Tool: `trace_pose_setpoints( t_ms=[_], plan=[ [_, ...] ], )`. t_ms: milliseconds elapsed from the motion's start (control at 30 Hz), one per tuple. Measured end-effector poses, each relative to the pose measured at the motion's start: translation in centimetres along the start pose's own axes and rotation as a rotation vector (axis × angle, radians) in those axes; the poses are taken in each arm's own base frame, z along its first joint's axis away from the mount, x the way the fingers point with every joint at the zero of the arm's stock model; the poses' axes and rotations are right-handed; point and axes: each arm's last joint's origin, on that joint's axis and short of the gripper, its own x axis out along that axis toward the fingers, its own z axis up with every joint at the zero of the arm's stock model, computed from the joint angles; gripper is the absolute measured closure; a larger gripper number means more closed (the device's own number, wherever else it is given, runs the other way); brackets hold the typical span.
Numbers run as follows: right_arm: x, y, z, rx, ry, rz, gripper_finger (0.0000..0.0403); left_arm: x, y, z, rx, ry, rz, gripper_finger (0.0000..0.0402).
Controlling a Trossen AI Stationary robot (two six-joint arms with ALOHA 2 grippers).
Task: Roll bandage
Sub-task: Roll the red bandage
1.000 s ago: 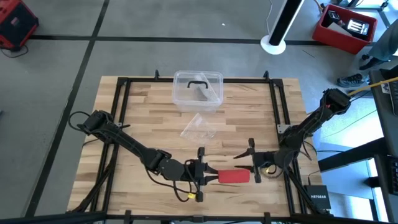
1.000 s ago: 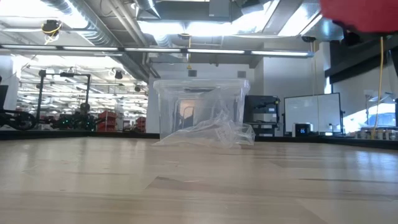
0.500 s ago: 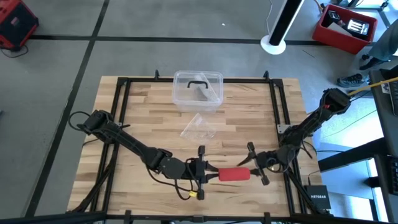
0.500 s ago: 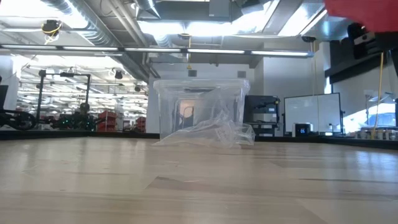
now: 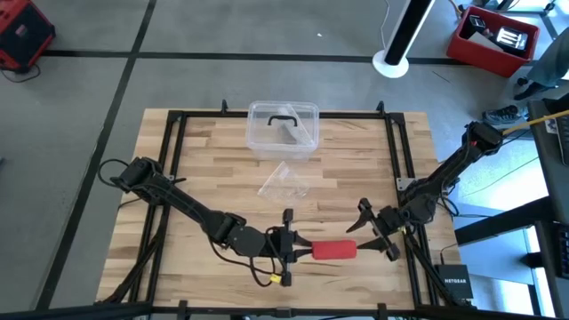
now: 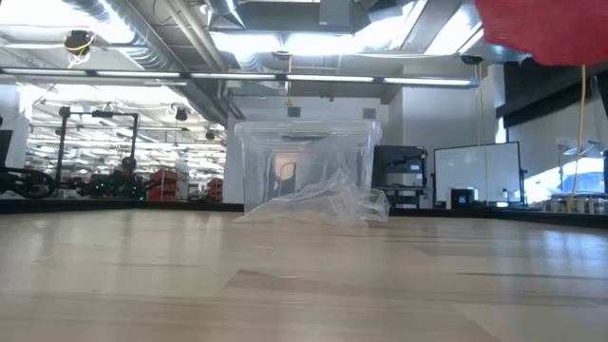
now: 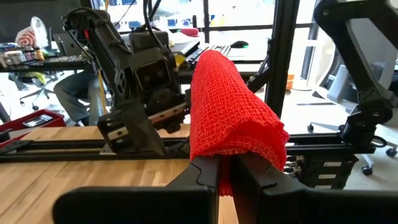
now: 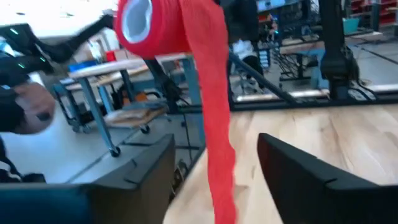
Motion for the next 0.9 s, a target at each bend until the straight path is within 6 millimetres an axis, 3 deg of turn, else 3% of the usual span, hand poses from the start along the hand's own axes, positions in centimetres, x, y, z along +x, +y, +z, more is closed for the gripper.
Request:
trace_pose_setpoints(
  t_ms=[200,433,600,800,900],
  plan=[
    [1.1,0.5,0.9,-0.005,0.002,-0.031,0.0145,0.1,0.2,0.0,0.001,-0.001,0.006,0.0388],
    [4.0,1.4,1.5,-0.159,0.033,-0.167,0.0179,0.3,0.5,0.1,-0.002,-0.005,0.014,0.0388],
    [5.4,1.7,2.0,-0.273,0.049,-0.267,0.0239,0.2,0.4,0.0,-0.009,-0.003,0.008,0.0388],
    [5.9,1.8,2.6,-0.465,0.078,-0.368,0.0374,0.0,-0.2,0.1,-0.038,-0.004,-0.074,0.0388],
    [6.1,1.9,3.3,-0.580,0.087,-0.426,0.0389,-0.3,-0.7,0.0,-0.056,0.003,-0.109,0.0388]
  ],
)
